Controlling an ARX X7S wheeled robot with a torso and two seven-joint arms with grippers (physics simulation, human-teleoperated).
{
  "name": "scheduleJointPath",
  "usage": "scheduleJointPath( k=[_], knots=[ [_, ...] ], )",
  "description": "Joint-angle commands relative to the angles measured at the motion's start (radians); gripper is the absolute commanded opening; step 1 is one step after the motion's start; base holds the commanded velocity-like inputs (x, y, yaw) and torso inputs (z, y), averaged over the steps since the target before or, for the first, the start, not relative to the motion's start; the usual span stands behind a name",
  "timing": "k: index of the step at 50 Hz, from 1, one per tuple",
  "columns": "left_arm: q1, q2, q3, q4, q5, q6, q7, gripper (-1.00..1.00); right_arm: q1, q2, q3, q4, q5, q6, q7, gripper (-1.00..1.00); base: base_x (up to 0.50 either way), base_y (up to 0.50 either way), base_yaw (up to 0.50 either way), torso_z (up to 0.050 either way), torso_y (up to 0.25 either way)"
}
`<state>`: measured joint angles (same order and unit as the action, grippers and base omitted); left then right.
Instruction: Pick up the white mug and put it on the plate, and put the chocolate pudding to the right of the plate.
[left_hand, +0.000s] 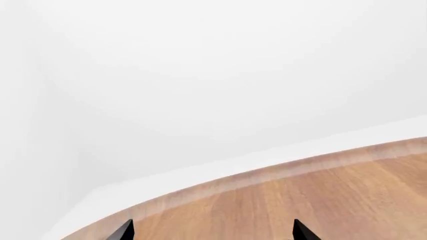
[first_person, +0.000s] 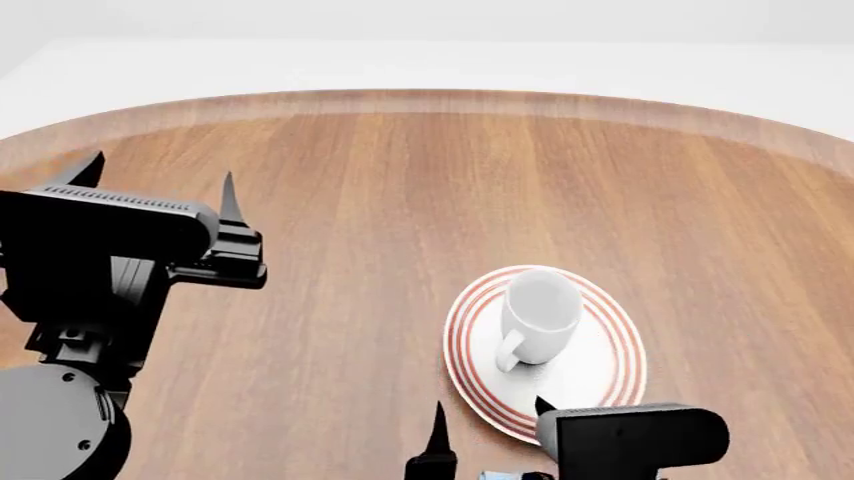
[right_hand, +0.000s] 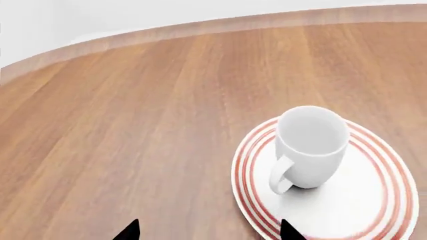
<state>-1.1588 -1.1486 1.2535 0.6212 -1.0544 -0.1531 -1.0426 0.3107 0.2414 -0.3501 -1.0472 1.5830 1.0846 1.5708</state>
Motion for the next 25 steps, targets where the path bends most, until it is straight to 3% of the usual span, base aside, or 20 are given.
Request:
scheduleJointPath(
  k=[1,25],
  knots=[
    [0.011,0.019,-0.026,0.006,0.013,-0.005,0.02,1.0,-0.082,-0.035,0.068,0.0,-0.018,0.03,0.0,1.0,0.0,0.0,0.0,0.0,0.0],
    [0.038,0.028,-0.024,-0.018,0.014,0.018,0.024,1.0,-0.176,-0.049,0.053,0.04,-0.014,0.04,0.0,1.0,0.0,0.0,0.0,0.0,0.0]
  ],
)
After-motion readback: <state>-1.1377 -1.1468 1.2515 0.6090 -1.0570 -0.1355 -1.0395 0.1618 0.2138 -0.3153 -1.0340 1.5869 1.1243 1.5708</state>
